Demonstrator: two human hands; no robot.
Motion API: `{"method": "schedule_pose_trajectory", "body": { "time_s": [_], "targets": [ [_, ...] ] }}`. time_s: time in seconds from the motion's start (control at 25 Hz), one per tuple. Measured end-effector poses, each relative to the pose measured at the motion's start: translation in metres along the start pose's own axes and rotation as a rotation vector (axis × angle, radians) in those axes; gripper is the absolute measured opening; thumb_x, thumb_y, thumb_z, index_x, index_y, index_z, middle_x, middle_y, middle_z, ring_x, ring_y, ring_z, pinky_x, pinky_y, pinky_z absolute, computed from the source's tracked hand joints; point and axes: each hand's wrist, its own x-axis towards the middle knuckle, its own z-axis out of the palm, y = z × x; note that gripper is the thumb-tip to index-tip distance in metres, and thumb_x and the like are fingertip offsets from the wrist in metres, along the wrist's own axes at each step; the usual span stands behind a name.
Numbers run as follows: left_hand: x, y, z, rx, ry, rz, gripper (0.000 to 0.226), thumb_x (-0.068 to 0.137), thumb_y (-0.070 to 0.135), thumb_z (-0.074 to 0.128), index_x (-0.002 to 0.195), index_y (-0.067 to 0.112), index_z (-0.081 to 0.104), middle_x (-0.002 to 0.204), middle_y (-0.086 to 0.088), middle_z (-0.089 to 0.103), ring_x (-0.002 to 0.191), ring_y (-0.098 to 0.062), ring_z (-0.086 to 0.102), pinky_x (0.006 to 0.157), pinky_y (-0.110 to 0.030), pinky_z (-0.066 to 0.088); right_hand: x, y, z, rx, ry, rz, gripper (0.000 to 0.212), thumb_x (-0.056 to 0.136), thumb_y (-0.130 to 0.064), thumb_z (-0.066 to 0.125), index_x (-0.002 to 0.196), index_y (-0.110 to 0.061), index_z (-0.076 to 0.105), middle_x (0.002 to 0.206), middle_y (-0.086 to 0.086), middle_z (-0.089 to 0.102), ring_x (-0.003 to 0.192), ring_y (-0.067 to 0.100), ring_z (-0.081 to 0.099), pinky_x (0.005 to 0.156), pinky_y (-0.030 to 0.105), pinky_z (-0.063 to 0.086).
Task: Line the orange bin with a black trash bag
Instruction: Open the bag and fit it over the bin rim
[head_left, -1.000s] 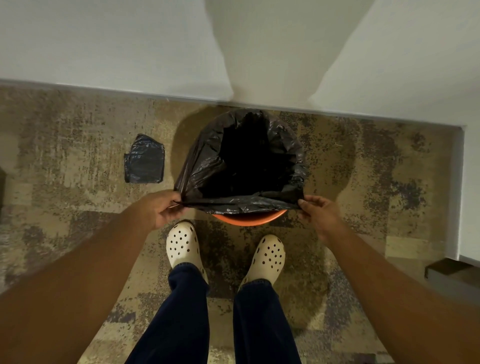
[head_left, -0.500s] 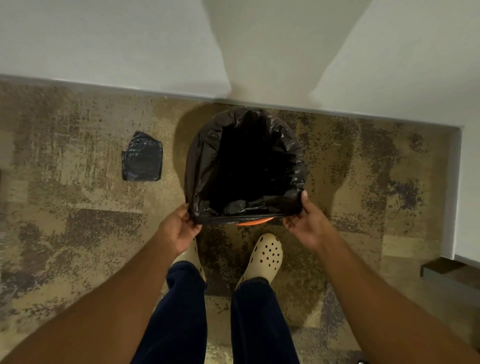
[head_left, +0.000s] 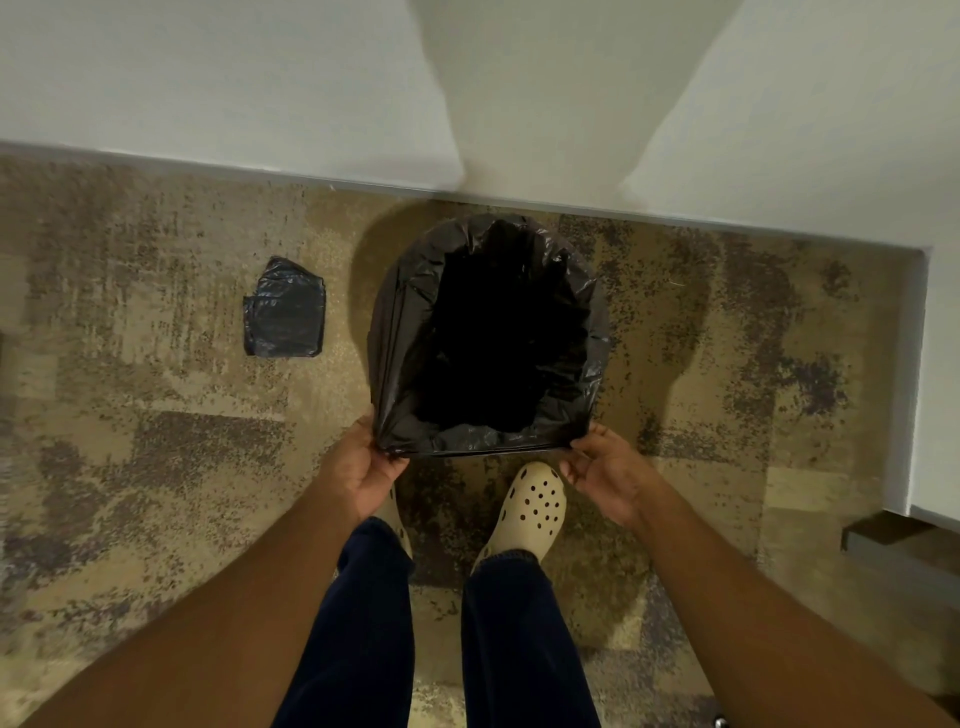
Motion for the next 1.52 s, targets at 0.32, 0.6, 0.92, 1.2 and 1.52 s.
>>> {"method": "schedule_pose_trajectory", "body": {
  "time_s": [0.32, 0.6, 0.92, 1.2, 1.52],
  "targets": [
    [0.011, -0.011, 0.015, 0.203, 0.18, 0.123, 0.026, 0.099, -0.005, 0.053, 0.102, 0.017, 0.065, 0.106, -0.008, 0.074, 0.095, -0.023, 0.071, 0.074, -0.038, 0.055, 0.007, 0.007, 0.022, 0.009, 0.212, -0.092, 0.026, 0.099, 0.013, 0.057, 0.09, -0.012, 0.056, 0.091, 0.01, 0.065, 0.07, 0.017, 0.057, 0.06, 0.027, 0.05],
    [0.032, 0.006, 0.021, 0.214, 0.33, 0.25, 0.022, 0.102, 0.007, 0.07, 0.122, 0.016, 0.065, 0.097, -0.009, 0.071, 0.074, -0.015, 0.067, 0.064, -0.026, 0.061, 0.037, -0.011, 0.027, 0.09, 0.428, -0.156, 0.013, 0.098, -0.009, 0.072, 0.093, -0.018, 0.063, 0.092, 0.006, 0.072, 0.061, 0.014, 0.058, 0.045, 0.025, 0.046],
    [0.028, -0.013, 0.011, 0.697, 0.294, 0.265, 0.024, 0.099, -0.01, 0.064, 0.088, 0.012, 0.061, 0.107, -0.022, 0.07, 0.098, -0.034, 0.07, 0.064, -0.031, 0.06, 0.04, 0.011, 0.03, 0.041, 0.414, -0.078, 0.015, 0.096, 0.01, 0.066, 0.102, -0.005, 0.064, 0.104, 0.017, 0.074, 0.068, 0.02, 0.074, 0.052, 0.023, 0.061],
    [0.005, -0.06, 0.03, 0.35, 0.208, 0.039, 0.026, 0.104, -0.006, 0.056, 0.1, 0.016, 0.07, 0.096, -0.003, 0.073, 0.087, -0.015, 0.07, 0.07, -0.03, 0.061, 0.021, 0.048, 0.061, 0.289, 0.121, -0.031, 0.034, 0.103, 0.014, 0.044, 0.126, 0.0, 0.066, 0.119, 0.018, 0.072, 0.11, 0.033, 0.071, 0.098, 0.042, 0.059],
    [-0.016, -0.078, 0.013, 0.095, -0.124, -0.108, 0.022, 0.091, -0.004, 0.073, 0.098, 0.016, 0.079, 0.094, -0.001, 0.077, 0.084, -0.014, 0.07, 0.069, -0.025, 0.063, 0.01, 0.073, 0.058, 0.276, -0.044, -0.069, 0.026, 0.097, 0.007, 0.064, 0.119, -0.004, 0.072, 0.103, 0.008, 0.078, 0.094, 0.02, 0.074, 0.083, 0.029, 0.065]
  ]
}}
